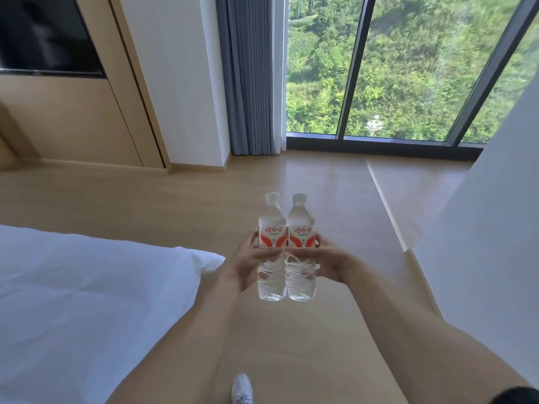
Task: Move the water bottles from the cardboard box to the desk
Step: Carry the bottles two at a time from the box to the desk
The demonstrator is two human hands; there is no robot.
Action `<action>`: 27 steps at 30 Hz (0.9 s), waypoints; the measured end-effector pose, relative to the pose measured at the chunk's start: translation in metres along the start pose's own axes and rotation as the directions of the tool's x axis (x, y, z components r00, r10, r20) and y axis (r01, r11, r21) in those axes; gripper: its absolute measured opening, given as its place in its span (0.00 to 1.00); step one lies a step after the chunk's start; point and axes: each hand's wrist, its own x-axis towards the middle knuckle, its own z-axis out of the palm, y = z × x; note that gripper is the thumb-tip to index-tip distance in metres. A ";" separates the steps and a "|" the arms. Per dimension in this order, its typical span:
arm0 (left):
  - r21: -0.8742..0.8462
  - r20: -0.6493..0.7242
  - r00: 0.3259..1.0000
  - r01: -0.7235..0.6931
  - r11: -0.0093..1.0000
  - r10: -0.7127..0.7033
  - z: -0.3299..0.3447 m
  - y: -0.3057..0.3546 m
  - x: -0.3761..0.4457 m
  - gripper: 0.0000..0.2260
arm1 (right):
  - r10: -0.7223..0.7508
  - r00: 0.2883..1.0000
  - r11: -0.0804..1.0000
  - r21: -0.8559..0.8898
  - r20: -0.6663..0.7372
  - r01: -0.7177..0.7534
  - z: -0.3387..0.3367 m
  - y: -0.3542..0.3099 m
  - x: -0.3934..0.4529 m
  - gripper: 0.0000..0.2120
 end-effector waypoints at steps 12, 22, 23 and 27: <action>-0.035 0.082 0.996 0.037 0.999 -0.034 -0.061 0.066 0.217 0.28 | 0.034 0.996 0.996 -0.078 -0.084 -0.040 -0.043 -0.093 0.197 0.36; 0.002 0.034 0.999 0.034 0.999 -0.034 -0.133 0.126 0.347 0.26 | 0.042 0.998 0.993 -0.105 -0.054 -0.048 -0.036 -0.151 0.351 0.33; 0.010 0.024 0.999 0.030 0.999 -0.031 -0.139 0.130 0.357 0.26 | 0.047 0.998 0.992 -0.112 -0.046 -0.052 -0.034 -0.154 0.365 0.33; 0.017 -0.050 0.999 0.021 1.000 -0.020 -0.167 0.147 0.393 0.27 | 0.068 0.997 0.991 -0.120 0.026 -0.065 -0.029 -0.168 0.426 0.30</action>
